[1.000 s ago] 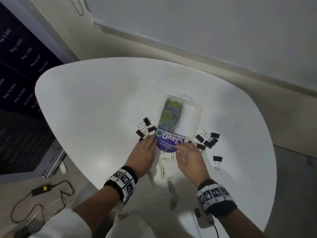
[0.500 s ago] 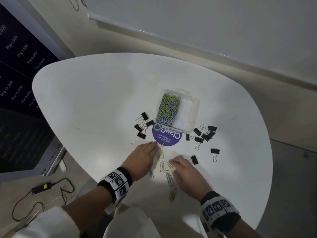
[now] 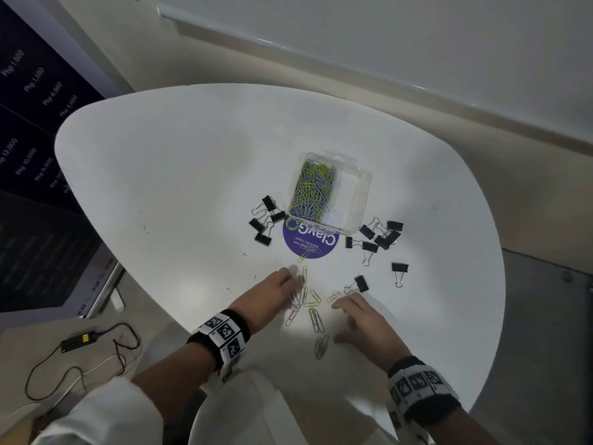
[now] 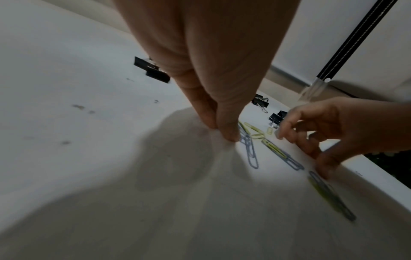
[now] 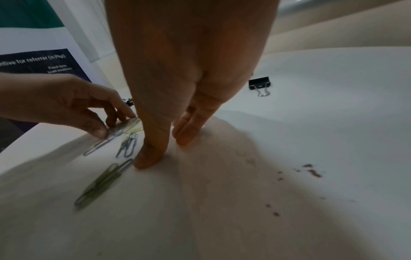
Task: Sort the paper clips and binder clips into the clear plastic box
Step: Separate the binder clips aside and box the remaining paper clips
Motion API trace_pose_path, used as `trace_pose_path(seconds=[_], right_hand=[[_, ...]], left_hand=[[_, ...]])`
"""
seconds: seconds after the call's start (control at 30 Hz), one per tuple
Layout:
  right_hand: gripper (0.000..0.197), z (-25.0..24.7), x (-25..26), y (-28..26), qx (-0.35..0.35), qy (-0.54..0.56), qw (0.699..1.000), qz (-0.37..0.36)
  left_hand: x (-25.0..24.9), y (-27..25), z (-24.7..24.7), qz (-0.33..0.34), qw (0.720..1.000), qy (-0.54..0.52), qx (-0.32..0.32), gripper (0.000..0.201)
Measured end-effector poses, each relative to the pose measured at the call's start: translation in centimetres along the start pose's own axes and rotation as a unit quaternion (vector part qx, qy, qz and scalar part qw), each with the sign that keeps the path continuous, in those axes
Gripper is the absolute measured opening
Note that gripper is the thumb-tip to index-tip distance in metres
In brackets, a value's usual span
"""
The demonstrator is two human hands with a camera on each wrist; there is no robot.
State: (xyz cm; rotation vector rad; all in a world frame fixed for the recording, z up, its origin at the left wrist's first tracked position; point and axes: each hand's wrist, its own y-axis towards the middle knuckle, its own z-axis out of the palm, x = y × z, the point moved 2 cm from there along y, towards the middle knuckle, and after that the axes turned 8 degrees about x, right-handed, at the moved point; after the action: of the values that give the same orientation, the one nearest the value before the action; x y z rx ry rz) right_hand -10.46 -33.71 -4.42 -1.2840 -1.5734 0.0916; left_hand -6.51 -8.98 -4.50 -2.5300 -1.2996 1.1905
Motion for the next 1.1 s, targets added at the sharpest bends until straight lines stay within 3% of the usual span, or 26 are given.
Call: trace_pose_path(seconds=[0.13,0.2,0.3,0.4,0.53,0.7,0.8,0.9,1.1], right_hand=[[0.044,1.0,1.4,1.0,-0.037,0.009,0.999,-0.015],[0.058,1.2,1.7,0.8,-0.036,-0.009,0.999,-0.028],[0.074,1.9,2.0,0.2,-0.036,-0.081,0.994,-0.069],[0.073,2.5,2.1,0.5,-0.071,-0.082,0.993,-0.054],[0.06,1.7,2.6,2.0,-0.117,0.011,0.993,-0.013],[0.052,1.3,2.6,2.8,-0.166,-0.019,0.986,-0.022],[0.064,1.6,2.1,2.8,-0.142,-0.011,0.99,-0.006],[0.052,2.0,2.3,3.1,-0.132,-0.029,0.991,-0.018],[0.013,2.0,3.5,4.8,-0.176,-0.056,0.983,-0.007]], left_hand=[[-1.1,1.4,0.5,0.0,0.999,-0.006,-0.034,0.033],[-1.4,1.8,0.1,-0.007,0.998,0.001,-0.065,0.034],[-1.8,2.3,-0.7,-0.005,0.997,0.012,-0.081,0.054],[-1.3,3.0,-0.4,-0.014,0.999,0.028,-0.023,0.075],[-0.8,2.8,0.1,-0.011,0.999,0.048,-0.016,0.056],[-0.1,1.2,0.2,-0.015,0.997,0.003,-0.071,0.045],[-0.1,0.3,0.1,-0.018,0.998,-0.008,-0.064,0.067],[-0.6,0.2,0.4,-0.045,0.999,0.006,-0.027,0.087],[-1.7,1.7,1.2,-0.04,0.995,0.036,-0.08,0.037]])
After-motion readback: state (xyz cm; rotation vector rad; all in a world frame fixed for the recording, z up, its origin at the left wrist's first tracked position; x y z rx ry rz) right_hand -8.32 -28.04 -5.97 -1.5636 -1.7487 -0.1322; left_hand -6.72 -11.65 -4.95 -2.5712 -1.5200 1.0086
